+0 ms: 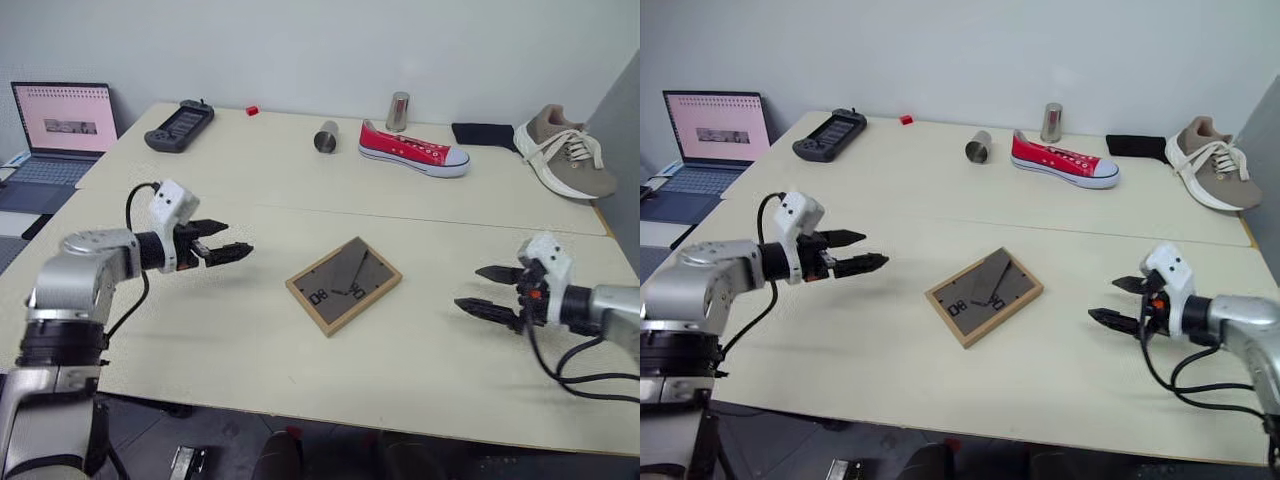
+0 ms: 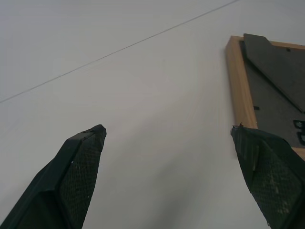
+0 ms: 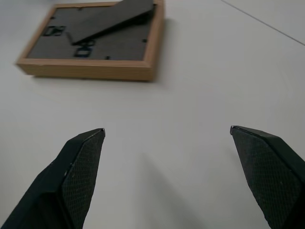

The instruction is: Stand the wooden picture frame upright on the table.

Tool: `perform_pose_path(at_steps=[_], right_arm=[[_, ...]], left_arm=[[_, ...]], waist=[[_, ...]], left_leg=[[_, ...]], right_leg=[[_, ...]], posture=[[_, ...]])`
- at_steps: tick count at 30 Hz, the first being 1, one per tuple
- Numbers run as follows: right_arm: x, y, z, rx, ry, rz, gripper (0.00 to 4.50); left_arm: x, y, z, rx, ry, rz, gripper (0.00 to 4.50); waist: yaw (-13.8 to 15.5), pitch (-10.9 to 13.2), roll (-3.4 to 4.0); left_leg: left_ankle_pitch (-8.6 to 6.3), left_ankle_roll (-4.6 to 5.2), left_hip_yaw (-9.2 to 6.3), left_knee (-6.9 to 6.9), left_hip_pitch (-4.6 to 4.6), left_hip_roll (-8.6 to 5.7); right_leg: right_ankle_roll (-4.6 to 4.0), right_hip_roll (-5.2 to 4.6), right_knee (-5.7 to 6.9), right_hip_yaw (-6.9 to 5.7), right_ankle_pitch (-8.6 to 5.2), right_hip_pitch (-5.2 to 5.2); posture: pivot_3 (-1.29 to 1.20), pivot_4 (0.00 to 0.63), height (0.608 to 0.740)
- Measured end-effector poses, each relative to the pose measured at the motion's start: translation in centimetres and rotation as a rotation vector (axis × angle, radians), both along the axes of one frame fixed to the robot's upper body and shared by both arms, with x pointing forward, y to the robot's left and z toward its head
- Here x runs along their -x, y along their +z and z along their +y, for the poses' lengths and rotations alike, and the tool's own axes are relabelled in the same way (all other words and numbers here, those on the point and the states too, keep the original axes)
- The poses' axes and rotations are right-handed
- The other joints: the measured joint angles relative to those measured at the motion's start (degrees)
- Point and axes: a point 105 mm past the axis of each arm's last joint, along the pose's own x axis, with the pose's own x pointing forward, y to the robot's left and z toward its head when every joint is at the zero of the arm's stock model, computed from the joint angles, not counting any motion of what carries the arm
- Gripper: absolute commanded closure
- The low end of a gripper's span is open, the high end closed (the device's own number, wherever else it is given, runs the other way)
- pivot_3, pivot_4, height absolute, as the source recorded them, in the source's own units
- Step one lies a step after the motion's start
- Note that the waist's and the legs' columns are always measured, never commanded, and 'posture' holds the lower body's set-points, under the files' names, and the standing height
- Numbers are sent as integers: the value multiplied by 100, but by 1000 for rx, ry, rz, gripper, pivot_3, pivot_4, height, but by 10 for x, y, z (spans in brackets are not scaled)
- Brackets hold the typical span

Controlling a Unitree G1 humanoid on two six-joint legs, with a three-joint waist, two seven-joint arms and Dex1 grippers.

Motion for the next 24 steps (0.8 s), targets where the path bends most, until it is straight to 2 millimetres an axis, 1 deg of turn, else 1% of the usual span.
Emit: perform_pose_path(at_steps=[3, 5, 9, 15, 21, 24], right_arm=[[0, 5, 5, -22, 21, 4, 5], [-1, 6, 6, -25, 25, 3, 5], [0, 4, 6, -21, 19, 7, 5], [1, 1, 7, -16, 12, 12, 5], [0, 0, 8, -25, -5, 6, 5], [1, -2, 9, -25, -5, 10, 432]], left_arm=[[-4, -6, 4, -28, -6, 16, 0], [-6, -6, 5, -30, 1, 16, 0], [-9, -2, 4, -23, 0, 5, 0], [-9, -7, 2, -32, -14, 23, 0], [-10, -7, 1, -32, -18, 26, 0], [-9, -7, -1, -26, -33, 32, 406]], waist=[[-5, 1, -1], [6, 1, -1], [21, 1, -1], [11, 1, -1], [12, 1, -1], [13, 1, -1]], left_leg=[[0, 0, 0, 2, -9, -1], [0, 0, 0, 3, -13, -1], [0, 0, 0, 4, -15, -2], [0, 0, 0, 5, -14, -1], [0, 0, 0, 7, -14, -1], [0, 0, 0, 7, -14, -1]], right_leg=[[0, 0, 0, 2, 0, -9], [0, 0, 1, 0, 0, -10], [0, -2, 1, 0, 0, -9], [0, -2, 7, 0, 0, -10], [-1, -2, 10, 1, 0, -11], [-1, -2, 10, 0, 0, -11]], posture=[[0, 150, 740], [0, 150, 740], [0, 150, 740], [0, 150, 740], [0, 150, 740], [0, 150, 740]])
